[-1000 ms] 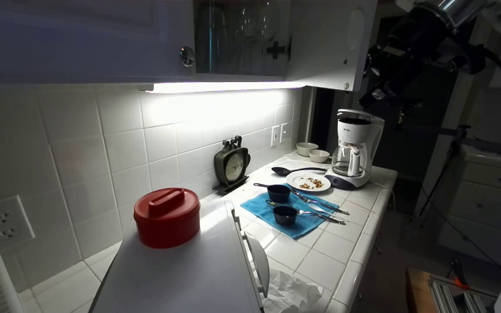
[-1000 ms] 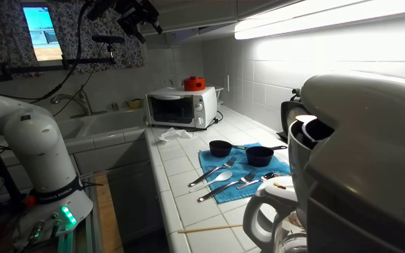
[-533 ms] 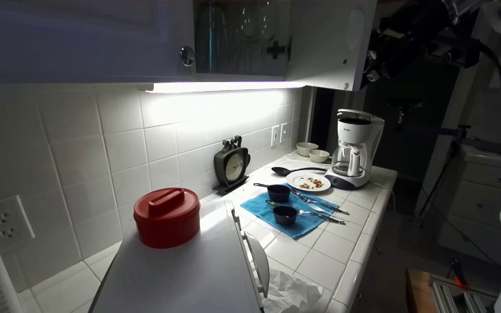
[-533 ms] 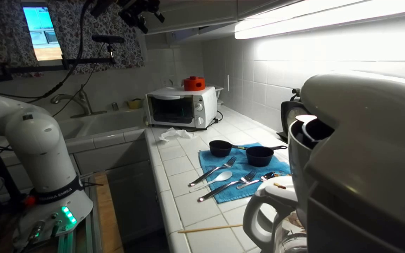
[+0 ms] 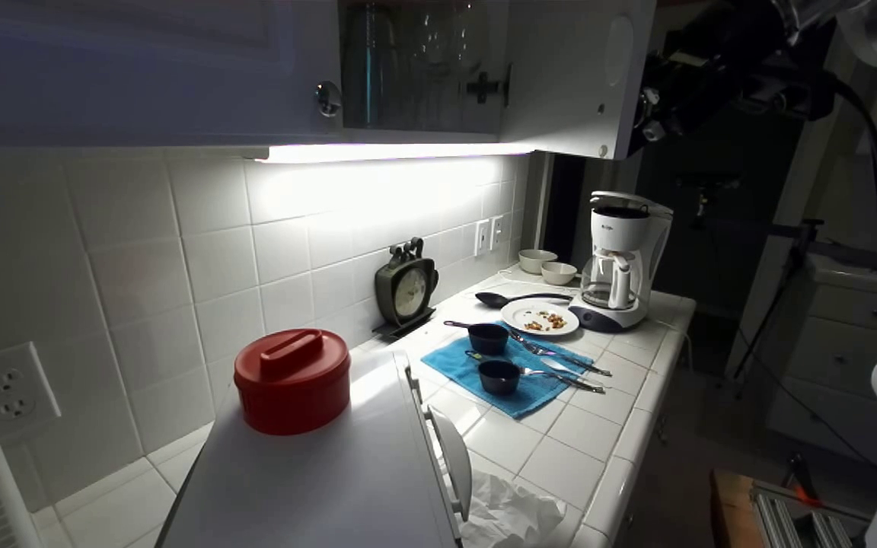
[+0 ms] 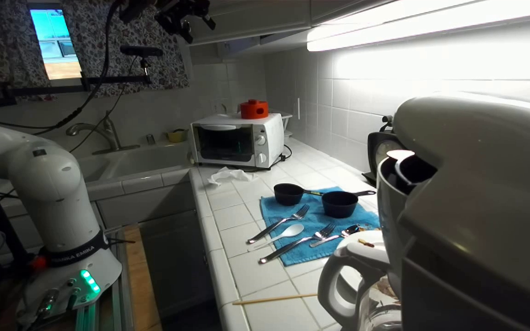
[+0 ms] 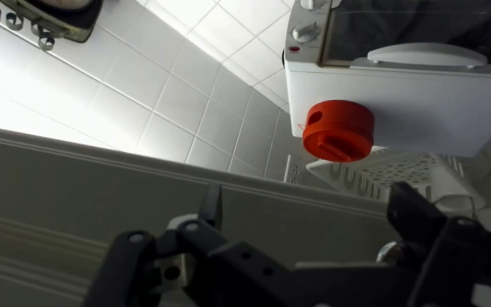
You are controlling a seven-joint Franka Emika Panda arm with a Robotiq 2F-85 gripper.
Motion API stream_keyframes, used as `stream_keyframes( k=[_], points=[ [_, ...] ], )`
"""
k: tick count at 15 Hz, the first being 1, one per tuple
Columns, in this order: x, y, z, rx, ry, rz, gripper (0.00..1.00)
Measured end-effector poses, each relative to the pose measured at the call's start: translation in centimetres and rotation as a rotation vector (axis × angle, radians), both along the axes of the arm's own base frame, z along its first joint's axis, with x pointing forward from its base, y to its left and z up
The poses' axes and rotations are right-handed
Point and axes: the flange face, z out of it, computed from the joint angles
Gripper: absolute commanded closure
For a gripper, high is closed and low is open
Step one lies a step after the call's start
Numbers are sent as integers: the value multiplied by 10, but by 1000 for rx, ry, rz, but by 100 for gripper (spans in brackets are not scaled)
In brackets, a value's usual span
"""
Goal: Close the top right cabinet door
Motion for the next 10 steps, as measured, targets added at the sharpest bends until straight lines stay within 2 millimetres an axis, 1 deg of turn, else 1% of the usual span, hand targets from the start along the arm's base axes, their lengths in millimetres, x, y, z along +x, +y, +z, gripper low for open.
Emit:
stream_keyframes(
  k=[5, 10],
  points=[
    [3, -5, -2, 16, -8, 39, 0],
    [13, -11, -7, 76, -21, 105, 0]
  ],
)
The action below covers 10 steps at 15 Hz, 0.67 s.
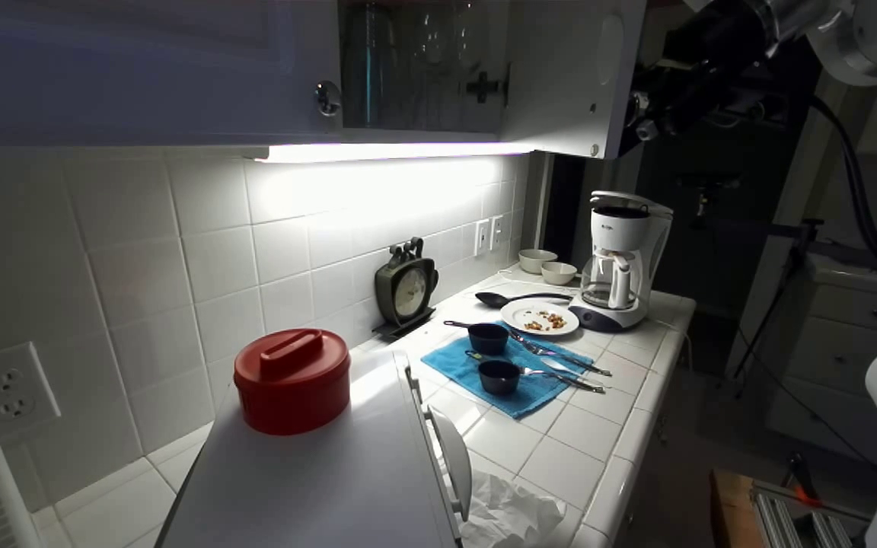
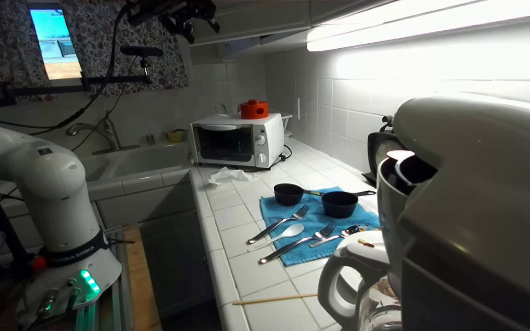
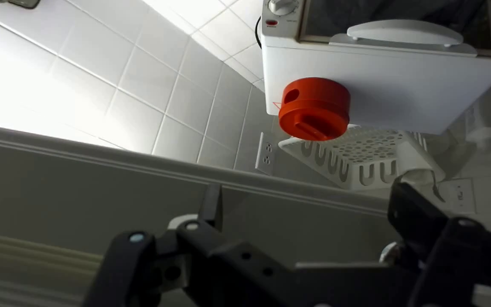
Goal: Close the top right cabinet door
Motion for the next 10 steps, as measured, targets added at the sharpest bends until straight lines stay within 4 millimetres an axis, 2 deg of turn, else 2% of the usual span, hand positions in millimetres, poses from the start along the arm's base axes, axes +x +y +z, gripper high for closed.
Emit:
stream_keyframes(
  k=[10],
  points=[
    [27, 2, -5, 61, -4, 10, 0]
  ],
)
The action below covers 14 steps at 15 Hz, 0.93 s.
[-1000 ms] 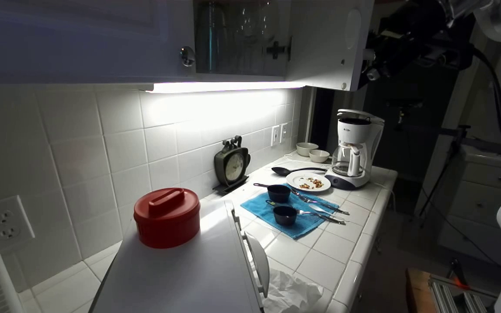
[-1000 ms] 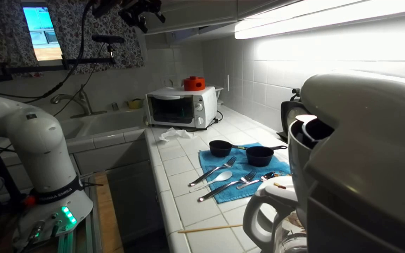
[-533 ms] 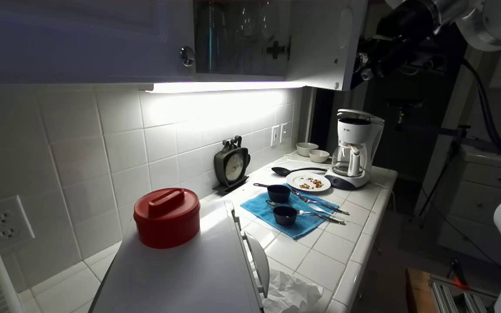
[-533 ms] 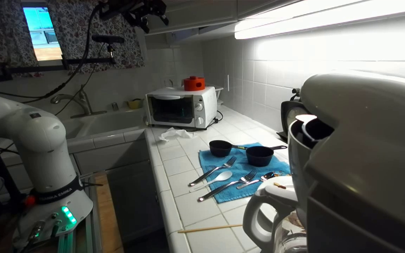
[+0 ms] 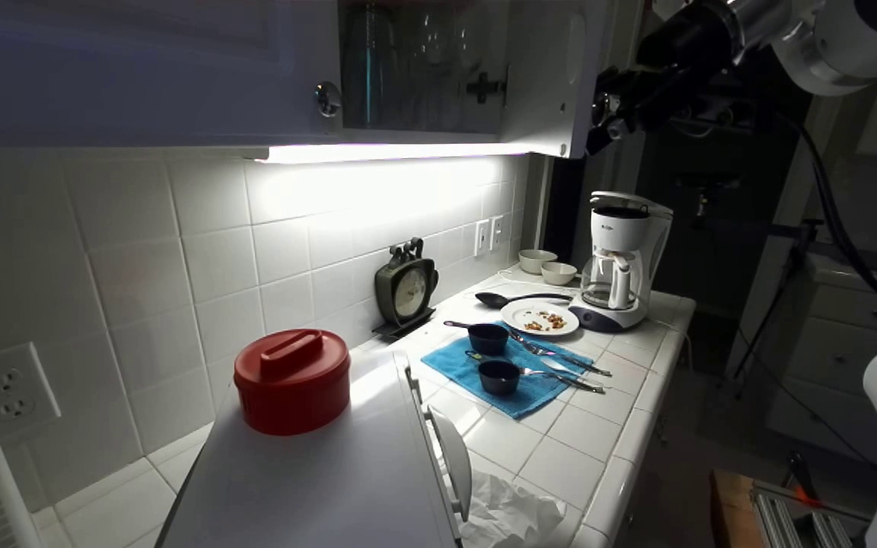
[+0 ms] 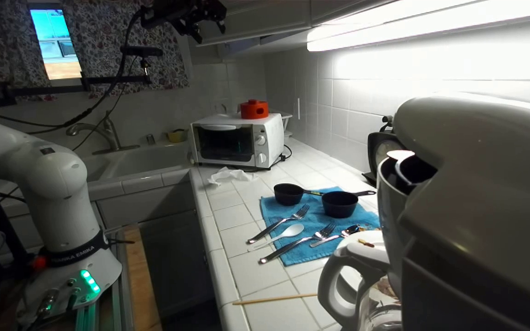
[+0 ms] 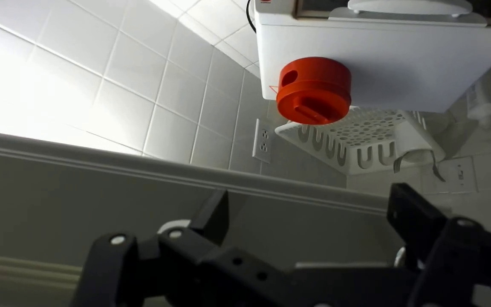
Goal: Close the top right cabinet door
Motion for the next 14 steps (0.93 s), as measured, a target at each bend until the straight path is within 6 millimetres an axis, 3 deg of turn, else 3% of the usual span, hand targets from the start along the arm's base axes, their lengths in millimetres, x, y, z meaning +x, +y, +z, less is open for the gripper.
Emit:
stream_keyframes(
  k=[7, 14],
  points=[
    [36, 3, -3, 3, 13, -25, 0],
    [59, 6, -1, 29, -13, -41, 0]
  ],
)
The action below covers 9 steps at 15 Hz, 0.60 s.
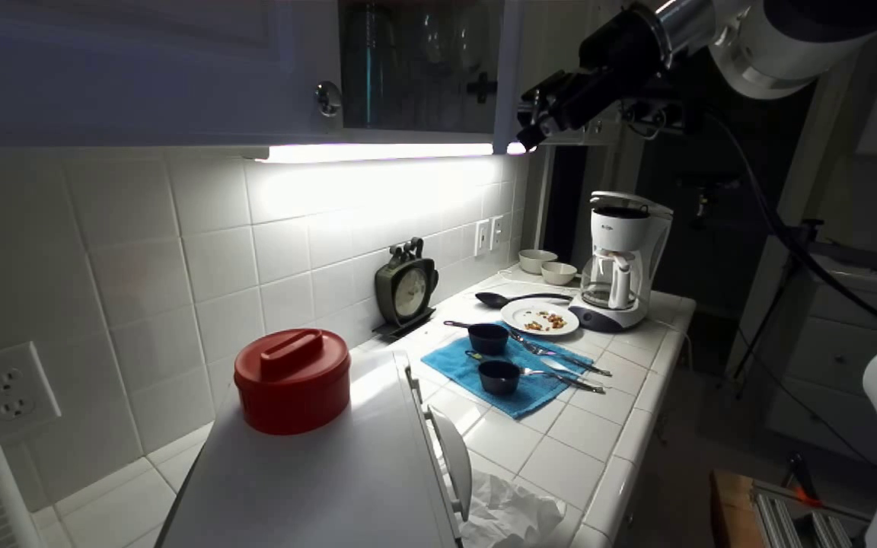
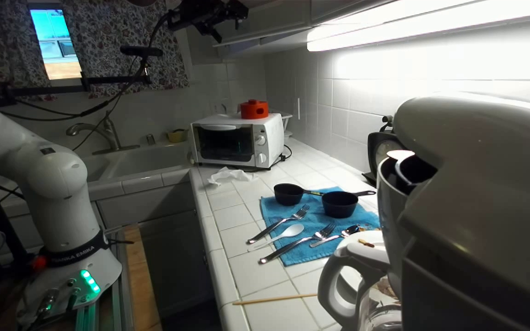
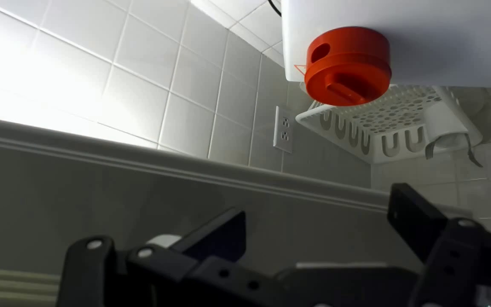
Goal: Close the top right cabinet door
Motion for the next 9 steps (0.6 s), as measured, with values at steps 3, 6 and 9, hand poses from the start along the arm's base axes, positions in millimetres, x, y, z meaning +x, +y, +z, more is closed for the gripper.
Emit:
stream_keyframes(
  k=[3, 6, 9],
  points=[
    [9, -3, 2, 8, -35, -11, 0],
    [18, -4, 2, 13, -64, -24, 0],
    [28, -6, 1, 7, -87, -39, 0]
  ],
)
